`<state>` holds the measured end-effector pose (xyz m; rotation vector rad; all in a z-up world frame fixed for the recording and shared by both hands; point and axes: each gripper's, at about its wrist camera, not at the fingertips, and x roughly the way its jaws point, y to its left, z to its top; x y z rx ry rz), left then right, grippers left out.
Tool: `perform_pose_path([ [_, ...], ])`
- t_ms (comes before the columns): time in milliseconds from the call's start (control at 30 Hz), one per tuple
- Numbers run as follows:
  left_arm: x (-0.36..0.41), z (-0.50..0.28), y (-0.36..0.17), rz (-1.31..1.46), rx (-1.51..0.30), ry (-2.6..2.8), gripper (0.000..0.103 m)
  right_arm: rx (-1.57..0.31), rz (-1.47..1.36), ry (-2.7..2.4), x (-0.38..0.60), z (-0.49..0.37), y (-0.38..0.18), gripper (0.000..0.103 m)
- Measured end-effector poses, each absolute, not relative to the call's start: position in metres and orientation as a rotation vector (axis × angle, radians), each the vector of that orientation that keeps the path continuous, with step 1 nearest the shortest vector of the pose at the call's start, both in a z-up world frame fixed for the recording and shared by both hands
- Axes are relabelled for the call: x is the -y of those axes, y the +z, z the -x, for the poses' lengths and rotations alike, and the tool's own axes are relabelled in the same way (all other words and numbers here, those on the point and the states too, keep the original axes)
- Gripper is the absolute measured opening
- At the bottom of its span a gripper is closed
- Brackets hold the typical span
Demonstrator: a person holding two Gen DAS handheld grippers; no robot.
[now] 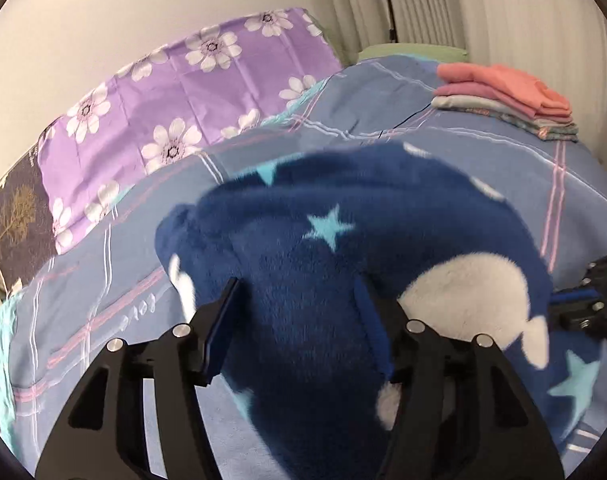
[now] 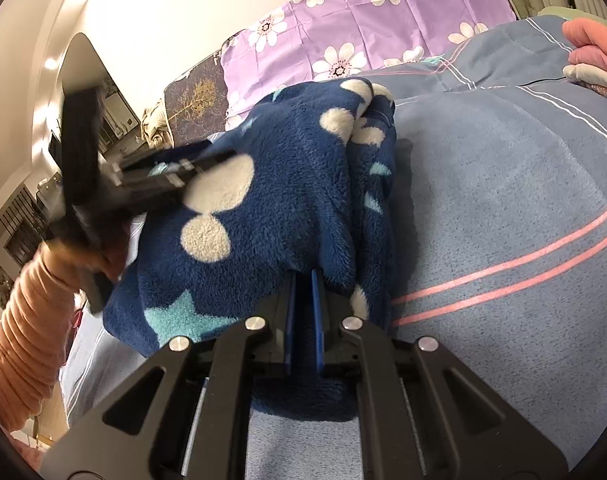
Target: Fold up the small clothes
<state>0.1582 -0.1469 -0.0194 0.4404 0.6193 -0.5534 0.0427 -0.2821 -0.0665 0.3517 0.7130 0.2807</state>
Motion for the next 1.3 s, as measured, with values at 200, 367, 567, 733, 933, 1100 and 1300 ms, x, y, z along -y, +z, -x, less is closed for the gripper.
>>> perform_pose_path([
  [200, 0.148, -0.159, -0.017, -0.415, -0.652, -0.560, 0.057, -0.717, -0.302, 0.229, 0.274, -0.037, -0.055, 0.008],
  [367, 0.146, -0.160, -0.018, -0.373, -0.659, -0.557, 0.057, -0.595, -0.178, 0.218, 0.263, -0.028, 0.007, 0.026],
  [567, 0.147, -0.162, -0.019, -0.349, -0.647, -0.544, 0.057, -0.670, -0.122, 0.199, 0.264, -0.098, 0.011, 0.025],
  [733, 0.144, -0.158, -0.020, -0.301, -0.607, -0.541, 0.058, -0.815, -0.195, 0.190, 0.281, -0.130, -0.045, 0.024],
  [933, 0.126, -0.129, 0.002, -0.241, -0.609, -0.596, 0.059, -0.802, -0.153, 0.188, 0.280, -0.126, -0.043, 0.026],
  [1100, 0.108, -0.074, -0.002, -0.252, -0.635, -0.724, 0.054, -0.826, -0.202, 0.211, 0.287, -0.128, -0.034, 0.026],
  [1300, 0.115, -0.063, -0.029, -0.329, -0.675, -0.670, 0.051, -0.779, -0.180, 0.140, 0.270, -0.138, 0.020, 0.034],
])
